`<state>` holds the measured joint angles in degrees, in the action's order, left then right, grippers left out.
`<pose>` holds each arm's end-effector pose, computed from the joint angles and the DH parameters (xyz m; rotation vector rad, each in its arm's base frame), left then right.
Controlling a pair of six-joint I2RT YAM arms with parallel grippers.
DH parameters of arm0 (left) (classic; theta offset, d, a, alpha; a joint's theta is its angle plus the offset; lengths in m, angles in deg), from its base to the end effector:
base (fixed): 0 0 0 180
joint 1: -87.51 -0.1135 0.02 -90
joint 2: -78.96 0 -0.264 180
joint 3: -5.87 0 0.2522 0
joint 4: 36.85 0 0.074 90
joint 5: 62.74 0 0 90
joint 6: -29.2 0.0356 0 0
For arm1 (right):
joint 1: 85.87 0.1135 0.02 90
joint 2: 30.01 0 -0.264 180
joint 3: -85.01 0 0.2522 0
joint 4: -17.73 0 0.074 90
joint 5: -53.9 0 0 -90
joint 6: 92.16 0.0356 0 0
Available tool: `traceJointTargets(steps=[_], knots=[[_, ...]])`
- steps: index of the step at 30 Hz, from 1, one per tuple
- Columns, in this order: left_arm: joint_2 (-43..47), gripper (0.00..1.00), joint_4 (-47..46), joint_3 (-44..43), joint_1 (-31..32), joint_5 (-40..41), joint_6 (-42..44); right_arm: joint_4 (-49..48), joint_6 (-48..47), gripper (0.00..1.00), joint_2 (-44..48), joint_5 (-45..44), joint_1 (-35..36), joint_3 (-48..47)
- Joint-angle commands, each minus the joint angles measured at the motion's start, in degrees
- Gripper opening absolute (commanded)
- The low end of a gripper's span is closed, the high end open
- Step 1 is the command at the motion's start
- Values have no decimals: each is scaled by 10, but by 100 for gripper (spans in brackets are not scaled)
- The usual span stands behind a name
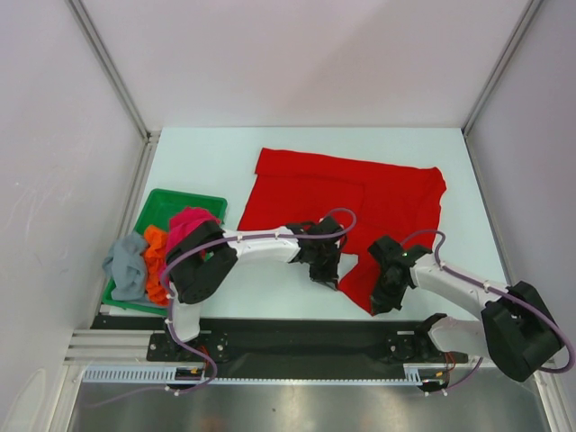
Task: Fold and stack the t-shirts
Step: Fold the tshirt
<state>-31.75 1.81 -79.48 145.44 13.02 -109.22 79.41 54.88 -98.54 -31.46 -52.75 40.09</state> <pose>0.1990 -0.3341 0.1549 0.3313 2.9507 -0.7703 0.1353 0.0917 0.1491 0.6447 3.0687 0.1810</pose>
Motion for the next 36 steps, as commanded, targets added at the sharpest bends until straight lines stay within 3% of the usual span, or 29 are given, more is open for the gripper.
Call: traceJointTargets(steps=[1,3,6,7,10,14,18,22,25,30,36], knots=[[29,0,-12,8,-5,-11,10,17,4,0,11,-27,-4,-9],[32,1,-16,13,-5,-14,14,56,5,0,42,-38,-10,-23],[58,33,-32,28,-10,-4,22,104,-7,0,66,-46,-43,-50],[81,50,-40,42,-24,1,22,117,-21,0,74,-42,-67,-57],[126,66,-29,59,-85,8,34,138,-41,0,85,-46,-92,-78],[183,65,-8,79,-189,18,61,169,-84,0,87,-46,-140,-122],[193,63,43,74,-282,76,86,196,-105,0,80,-39,-169,-156],[159,53,66,69,-374,102,98,240,-117,0,80,-46,-184,-191],[121,53,75,43,-388,146,116,256,-124,0,77,-61,-196,-196],[103,54,99,32,-389,228,76,255,-131,0,82,-37,-227,-181],[60,51,116,-11,-392,253,76,257,-145,0,66,-45,-250,-199]])
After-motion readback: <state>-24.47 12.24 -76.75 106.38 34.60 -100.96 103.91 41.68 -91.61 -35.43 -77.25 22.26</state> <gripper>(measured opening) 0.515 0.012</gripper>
